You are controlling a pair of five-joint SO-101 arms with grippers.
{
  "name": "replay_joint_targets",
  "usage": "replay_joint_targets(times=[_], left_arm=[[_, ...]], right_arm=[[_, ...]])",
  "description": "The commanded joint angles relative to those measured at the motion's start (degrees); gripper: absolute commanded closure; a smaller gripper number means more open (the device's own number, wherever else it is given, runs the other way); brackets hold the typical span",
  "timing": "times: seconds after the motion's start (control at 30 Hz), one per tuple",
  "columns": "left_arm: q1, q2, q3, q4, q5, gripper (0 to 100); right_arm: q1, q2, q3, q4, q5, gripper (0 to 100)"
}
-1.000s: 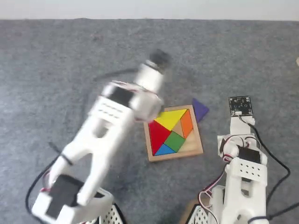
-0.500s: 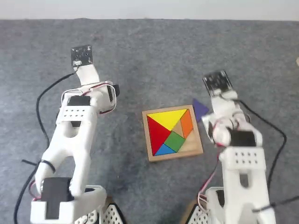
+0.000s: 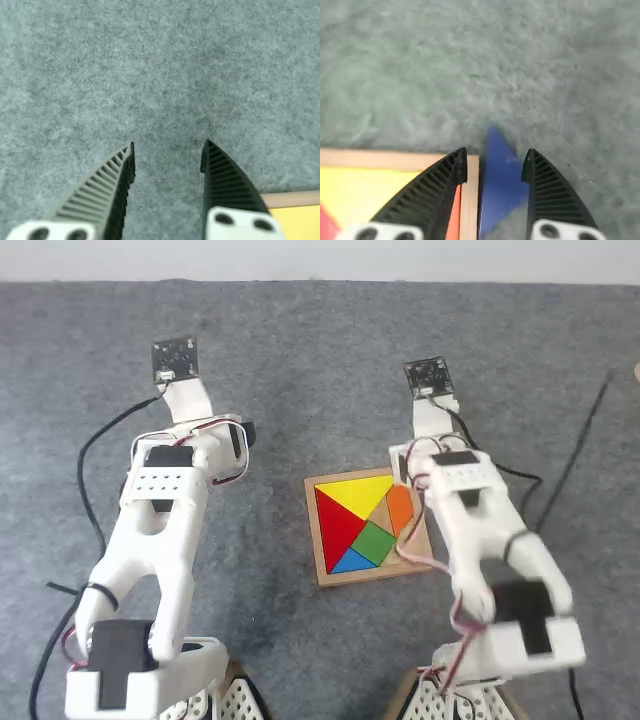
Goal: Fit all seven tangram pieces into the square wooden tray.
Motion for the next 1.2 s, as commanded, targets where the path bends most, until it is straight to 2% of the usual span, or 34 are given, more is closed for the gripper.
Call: replay_joint_targets(times=[0.0,0.2,0.37,0.63,0.9,1.07,1.17], left_arm=[[0.2,-1.0,-0.1,-1.3,-1.2,79],[0.2,-1.0,-0.1,-1.3,-1.2,79],[0.2,-1.0,0.0,-1.3,-1.2,79],[0.3,-1.0,0.0,-1.3,-1.2,79],[0.8,-1.0,-0.1,-1.3,-1.3,79],[2.3,-1.0,0.1,-1.2,-1.3,79],[2.0,-1.0,0.1,-1.2,-1.3,79]], right_arm=[[3.1,3.5,-7.4,1.4,-1.1,80.8],[7.9,5.8,-12.7,12.8,-1.1,80.8],[8.4,5.4,-12.7,19.3,3.6,80.9],[5.4,4.4,-13.0,19.3,3.3,80.9],[2.9,-5.6,-11.6,19.2,0.9,80.9],[-3.6,-2.9,-7.2,15.6,3.9,80.9],[-3.6,0.6,-7.0,15.7,3.3,80.9]])
